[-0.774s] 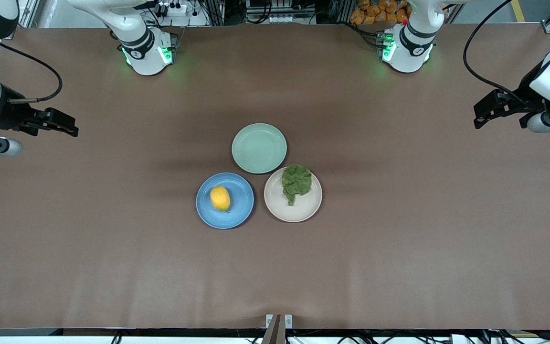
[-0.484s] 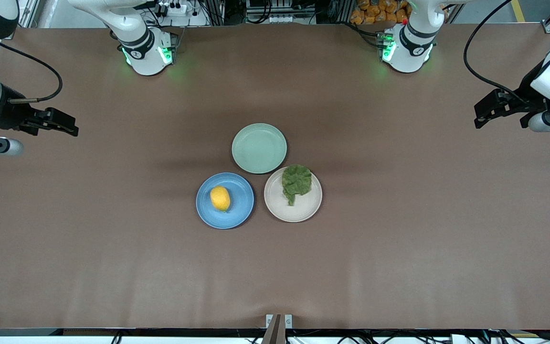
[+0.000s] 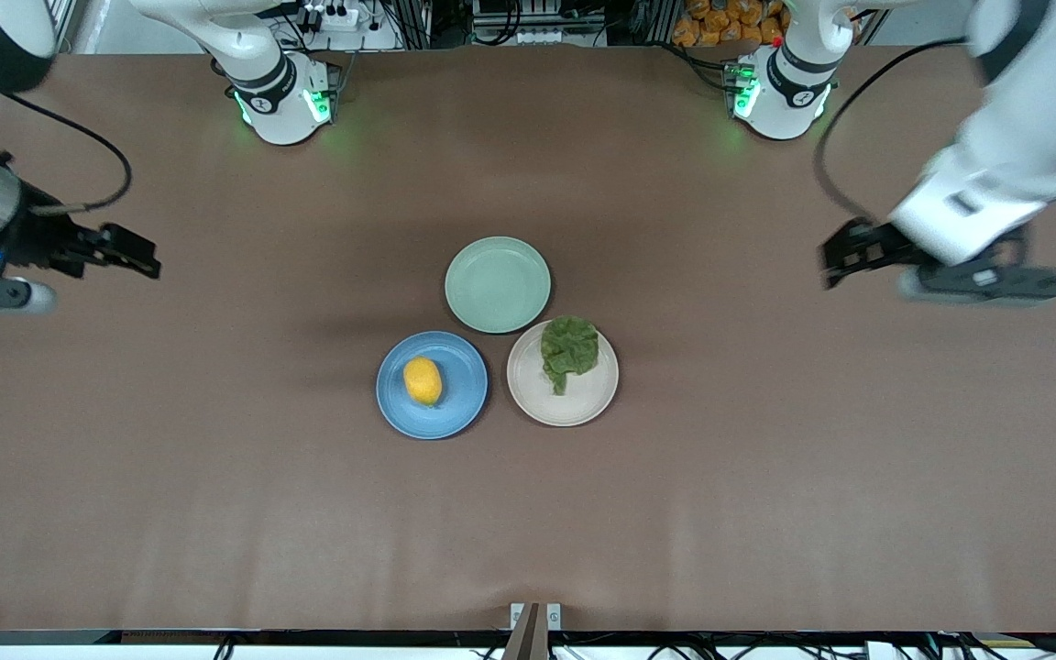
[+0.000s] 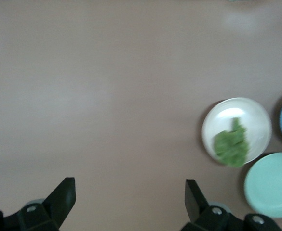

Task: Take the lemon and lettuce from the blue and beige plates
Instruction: 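Reach the right gripper toward the lemon while the left gripper reaches the lettuce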

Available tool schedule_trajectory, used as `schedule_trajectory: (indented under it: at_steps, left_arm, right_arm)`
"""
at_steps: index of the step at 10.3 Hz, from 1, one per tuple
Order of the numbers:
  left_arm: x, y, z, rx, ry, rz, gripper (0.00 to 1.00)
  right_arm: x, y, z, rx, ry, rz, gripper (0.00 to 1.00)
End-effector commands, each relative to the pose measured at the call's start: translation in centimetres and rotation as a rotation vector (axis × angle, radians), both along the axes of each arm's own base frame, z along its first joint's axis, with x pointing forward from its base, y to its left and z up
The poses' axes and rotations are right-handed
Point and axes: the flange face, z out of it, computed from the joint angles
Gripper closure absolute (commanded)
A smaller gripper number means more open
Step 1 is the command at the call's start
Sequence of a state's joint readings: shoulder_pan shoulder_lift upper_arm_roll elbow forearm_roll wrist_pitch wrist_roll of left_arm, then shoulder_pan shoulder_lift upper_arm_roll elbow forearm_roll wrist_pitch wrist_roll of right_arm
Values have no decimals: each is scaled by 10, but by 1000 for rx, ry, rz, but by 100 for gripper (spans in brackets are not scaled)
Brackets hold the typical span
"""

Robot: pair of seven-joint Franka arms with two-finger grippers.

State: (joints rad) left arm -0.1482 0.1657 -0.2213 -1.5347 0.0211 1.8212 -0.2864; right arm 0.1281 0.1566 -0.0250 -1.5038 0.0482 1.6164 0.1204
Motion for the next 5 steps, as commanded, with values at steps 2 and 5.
schedule_trajectory:
  at_steps: [2, 5]
  left_arm:
    - [-1, -152, -109, -20, -54, 27, 0]
    - [-13, -233, -220, -90, -97, 8, 0]
  right_arm:
    - [40, 98, -105, 26, 34, -51, 0]
    - [46, 177, -188, 55, 63, -182, 0]
